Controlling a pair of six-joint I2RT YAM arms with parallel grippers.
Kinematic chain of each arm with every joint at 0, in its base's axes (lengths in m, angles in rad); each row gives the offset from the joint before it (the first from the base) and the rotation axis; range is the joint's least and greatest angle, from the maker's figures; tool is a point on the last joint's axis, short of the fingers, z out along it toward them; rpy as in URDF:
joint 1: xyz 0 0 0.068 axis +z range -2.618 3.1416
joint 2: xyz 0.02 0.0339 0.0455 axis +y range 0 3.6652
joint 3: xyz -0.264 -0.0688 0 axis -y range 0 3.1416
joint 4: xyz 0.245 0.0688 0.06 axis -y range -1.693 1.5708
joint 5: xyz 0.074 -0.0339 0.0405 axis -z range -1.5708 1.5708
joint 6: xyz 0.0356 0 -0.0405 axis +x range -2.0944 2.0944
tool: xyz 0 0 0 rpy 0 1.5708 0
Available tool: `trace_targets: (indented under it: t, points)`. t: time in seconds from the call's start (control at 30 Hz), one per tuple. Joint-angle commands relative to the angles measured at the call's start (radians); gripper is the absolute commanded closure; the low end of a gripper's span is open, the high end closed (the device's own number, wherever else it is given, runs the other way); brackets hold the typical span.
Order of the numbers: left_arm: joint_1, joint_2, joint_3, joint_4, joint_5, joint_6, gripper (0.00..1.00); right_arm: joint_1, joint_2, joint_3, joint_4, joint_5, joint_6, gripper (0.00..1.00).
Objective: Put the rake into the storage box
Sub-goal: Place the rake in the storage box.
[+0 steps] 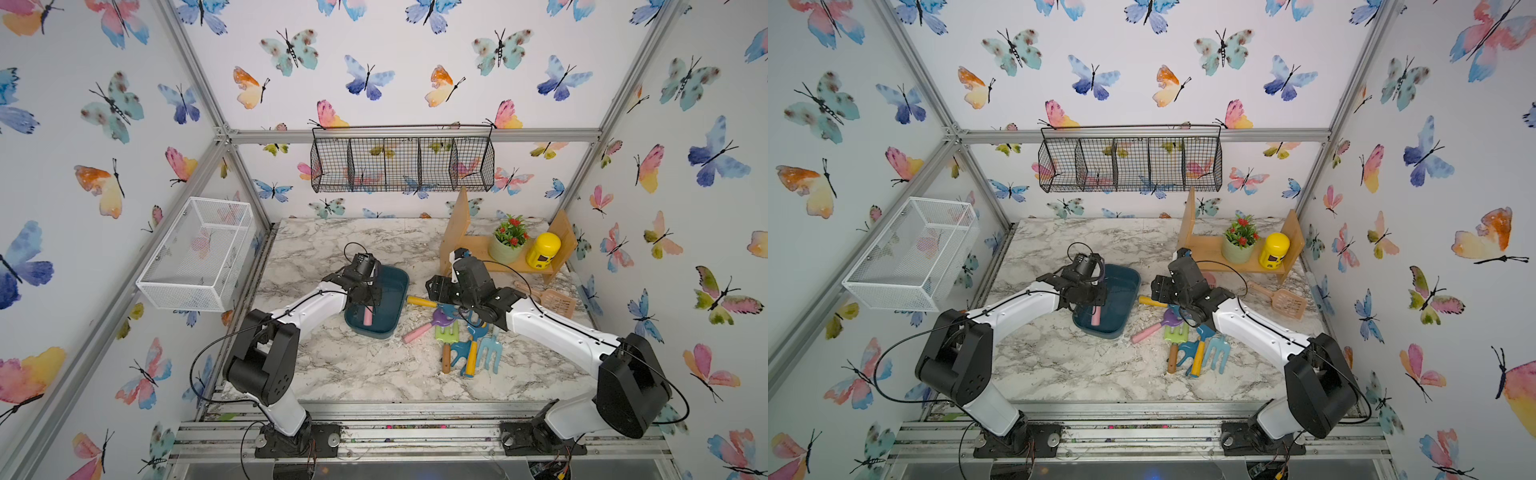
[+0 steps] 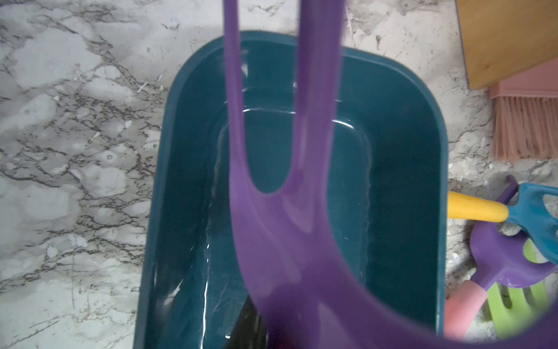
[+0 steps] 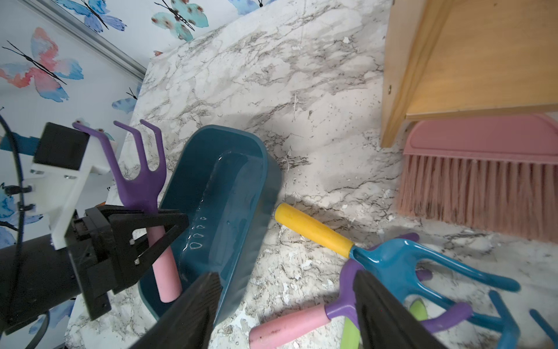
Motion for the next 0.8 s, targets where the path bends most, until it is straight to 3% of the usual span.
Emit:
trace_targets:
  t: [0.0,0.3,0.4,0.57,0.67,0.77]
  points:
    - [-0.015,0.022,-0.009,-0.018,0.017,-0.005,1.0,-0.003,0.015,-0.001,-0.023,0.027,0.008,0.24]
    - [-0.096,0.121,0.075,-0.082,0.05,0.05,1.0,-0.008,0.052,0.027,-0.04,0.028,-0.005,0.24]
    - [-0.098,0.137,0.08,-0.087,0.066,0.051,0.94,-0.01,0.054,0.022,-0.039,0.03,-0.002,0.24]
    - [-0.098,0.138,0.086,-0.098,0.063,0.052,0.65,-0.011,0.054,0.014,-0.038,0.026,-0.002,0.24]
    - [-0.098,0.137,0.092,-0.099,0.062,0.048,0.32,-0.011,0.053,0.014,-0.04,0.025,-0.002,0.24]
    - [-0.098,0.13,0.105,-0.104,0.052,0.042,0.29,-0.013,0.048,0.012,-0.044,0.03,-0.002,0.24]
